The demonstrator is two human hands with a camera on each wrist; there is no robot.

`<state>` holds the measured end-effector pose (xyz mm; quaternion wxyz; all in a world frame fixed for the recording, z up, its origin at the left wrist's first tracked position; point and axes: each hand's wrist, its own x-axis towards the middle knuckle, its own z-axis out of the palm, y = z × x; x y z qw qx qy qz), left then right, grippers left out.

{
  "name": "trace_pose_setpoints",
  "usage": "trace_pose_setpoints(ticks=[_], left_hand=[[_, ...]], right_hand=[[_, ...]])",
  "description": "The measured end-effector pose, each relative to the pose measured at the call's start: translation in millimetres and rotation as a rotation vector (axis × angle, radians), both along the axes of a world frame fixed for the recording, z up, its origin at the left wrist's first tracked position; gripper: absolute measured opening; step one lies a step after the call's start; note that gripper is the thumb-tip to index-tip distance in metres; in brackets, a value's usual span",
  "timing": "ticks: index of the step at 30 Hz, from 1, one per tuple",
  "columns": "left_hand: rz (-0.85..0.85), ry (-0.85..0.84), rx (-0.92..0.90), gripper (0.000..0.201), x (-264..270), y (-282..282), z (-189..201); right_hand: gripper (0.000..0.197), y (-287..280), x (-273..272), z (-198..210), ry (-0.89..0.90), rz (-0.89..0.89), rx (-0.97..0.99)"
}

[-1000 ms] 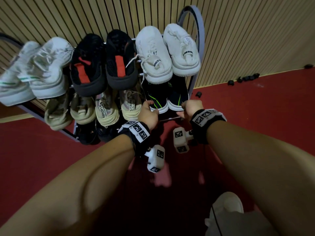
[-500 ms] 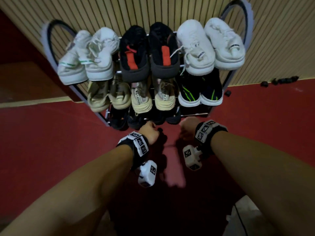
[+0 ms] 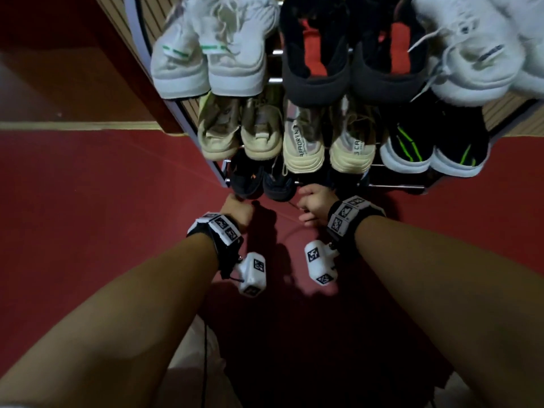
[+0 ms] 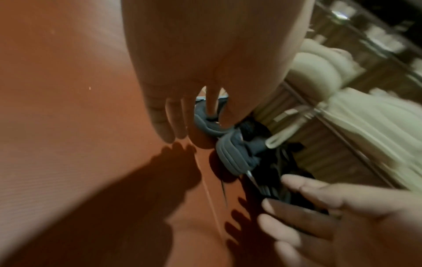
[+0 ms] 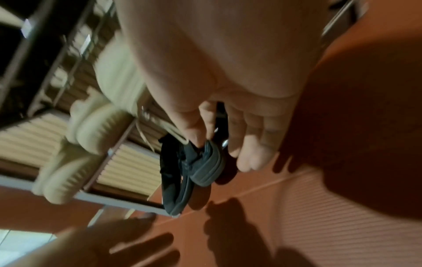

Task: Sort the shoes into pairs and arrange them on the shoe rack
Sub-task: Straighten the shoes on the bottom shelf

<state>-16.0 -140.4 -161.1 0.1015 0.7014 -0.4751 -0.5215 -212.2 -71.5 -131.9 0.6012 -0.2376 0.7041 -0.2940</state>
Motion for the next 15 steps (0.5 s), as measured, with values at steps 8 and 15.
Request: trace_pose_setpoints(ticks=[8,15], left_hand=[[0.276,0.146,0.063,0.074,26,-58,-82],[0.235,0.278,0.074,0.042,-3,-26,-3]], right_hand=[[0.037,-35,12,-33,-0.085,0.1,-0.028],[0.023,-48,23,-50,-0.097,-0.032,0.065]])
